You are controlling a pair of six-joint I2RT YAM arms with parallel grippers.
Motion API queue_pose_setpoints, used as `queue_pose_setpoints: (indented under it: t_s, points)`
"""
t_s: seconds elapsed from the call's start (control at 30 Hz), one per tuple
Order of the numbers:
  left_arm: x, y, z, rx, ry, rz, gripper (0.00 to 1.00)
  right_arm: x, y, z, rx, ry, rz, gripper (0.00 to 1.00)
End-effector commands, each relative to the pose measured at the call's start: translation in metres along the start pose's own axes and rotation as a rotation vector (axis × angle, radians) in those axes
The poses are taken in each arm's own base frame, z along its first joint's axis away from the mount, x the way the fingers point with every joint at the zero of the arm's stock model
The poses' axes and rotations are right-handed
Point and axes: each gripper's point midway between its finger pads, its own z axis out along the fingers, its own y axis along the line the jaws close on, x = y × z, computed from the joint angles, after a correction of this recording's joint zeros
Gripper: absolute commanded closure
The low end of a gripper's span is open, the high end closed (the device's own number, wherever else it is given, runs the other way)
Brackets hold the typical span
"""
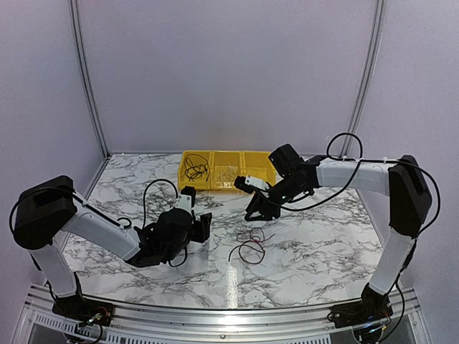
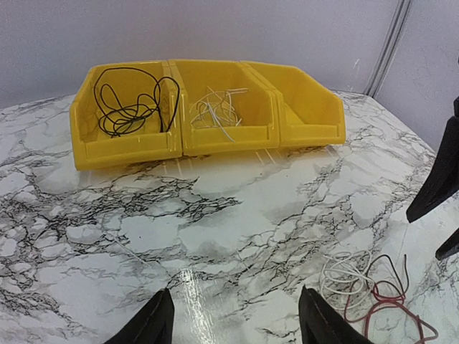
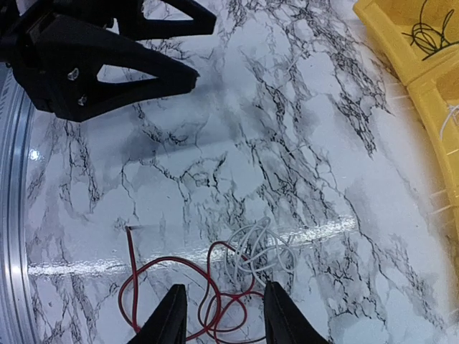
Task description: Untangle the cables
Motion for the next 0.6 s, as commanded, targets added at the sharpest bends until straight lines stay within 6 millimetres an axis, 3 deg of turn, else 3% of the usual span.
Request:
queue_pose_setpoints:
  t_s: [0.0,0.17,0.57]
  points:
    - [0.008,-0.022,0.002,0.122,0.047,0.003,0.39,-0.007,0.008,0.011,-0.017,-0.001,-0.027,0.63]
    - [0.014,-0.016,0.003,0.106,0.042,-0.032,0.36,-0.002,0.000,0.029,-0.029,0.049,0.007,0.63]
    - [0.016,-0.003,0.001,0.065,0.033,-0.067,0.16,0.002,-0.012,0.054,-0.012,0.110,0.032,0.66]
